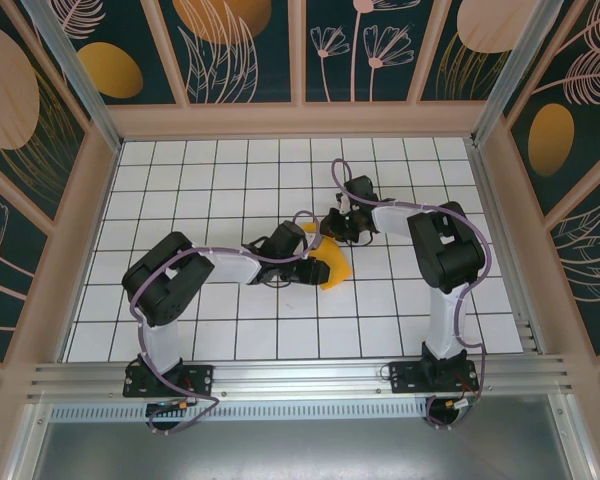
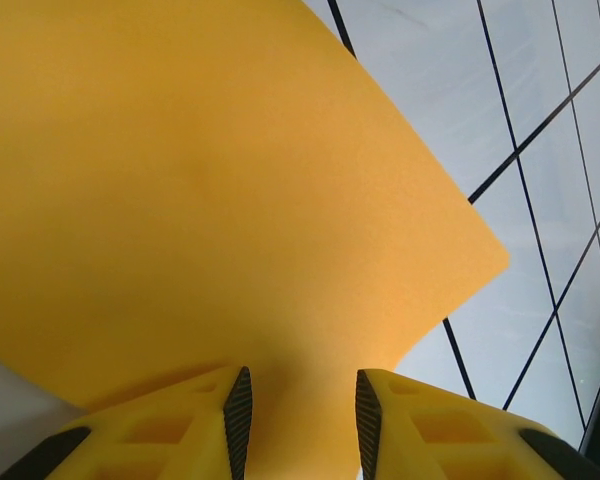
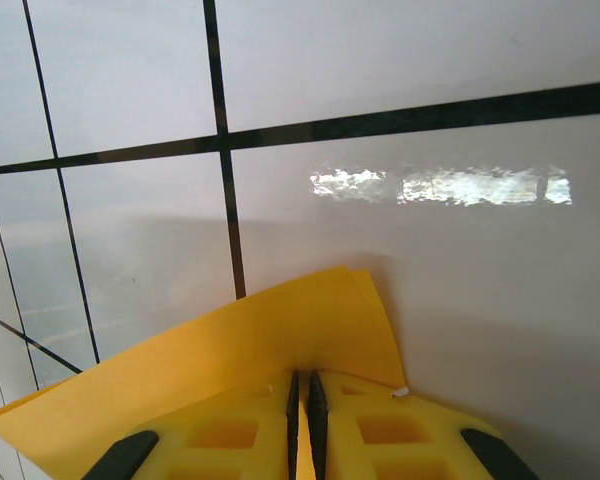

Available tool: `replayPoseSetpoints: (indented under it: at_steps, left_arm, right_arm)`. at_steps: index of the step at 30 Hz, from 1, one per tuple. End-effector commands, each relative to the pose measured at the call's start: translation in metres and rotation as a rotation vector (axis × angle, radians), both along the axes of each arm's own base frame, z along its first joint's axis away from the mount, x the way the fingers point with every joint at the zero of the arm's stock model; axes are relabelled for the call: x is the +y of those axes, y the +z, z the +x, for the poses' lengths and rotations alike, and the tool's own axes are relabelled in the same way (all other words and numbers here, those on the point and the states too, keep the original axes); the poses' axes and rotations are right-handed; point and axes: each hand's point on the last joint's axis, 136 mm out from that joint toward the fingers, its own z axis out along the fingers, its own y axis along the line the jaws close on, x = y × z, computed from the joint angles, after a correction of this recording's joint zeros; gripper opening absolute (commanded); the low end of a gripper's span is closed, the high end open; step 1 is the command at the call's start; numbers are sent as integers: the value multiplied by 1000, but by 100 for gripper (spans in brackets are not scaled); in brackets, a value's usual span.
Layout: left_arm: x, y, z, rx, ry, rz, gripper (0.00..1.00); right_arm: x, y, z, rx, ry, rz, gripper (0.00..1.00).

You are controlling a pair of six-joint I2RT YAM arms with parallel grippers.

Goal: Fold a paper plane with a square sheet of paper (fold left side to right side)
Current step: First fold the square sheet of paper in half at the center of the table.

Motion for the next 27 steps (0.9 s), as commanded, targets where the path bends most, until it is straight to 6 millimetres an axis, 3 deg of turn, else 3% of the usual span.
replayPoseSetpoints:
  at_steps: [1,15,27]
  left_arm:
    - [8,-17,-35,111,-36,50,37]
    - [8,-22,-57,130,-48,59,37]
    - [14,-18,-63,121,-33,32,38]
  right_arm:
    - [-16,-59,-50,192,13,-140,17]
    - [-14,-61,-54,194,19,-135,17]
    - [-10,-60,-58,195,29,-120,18]
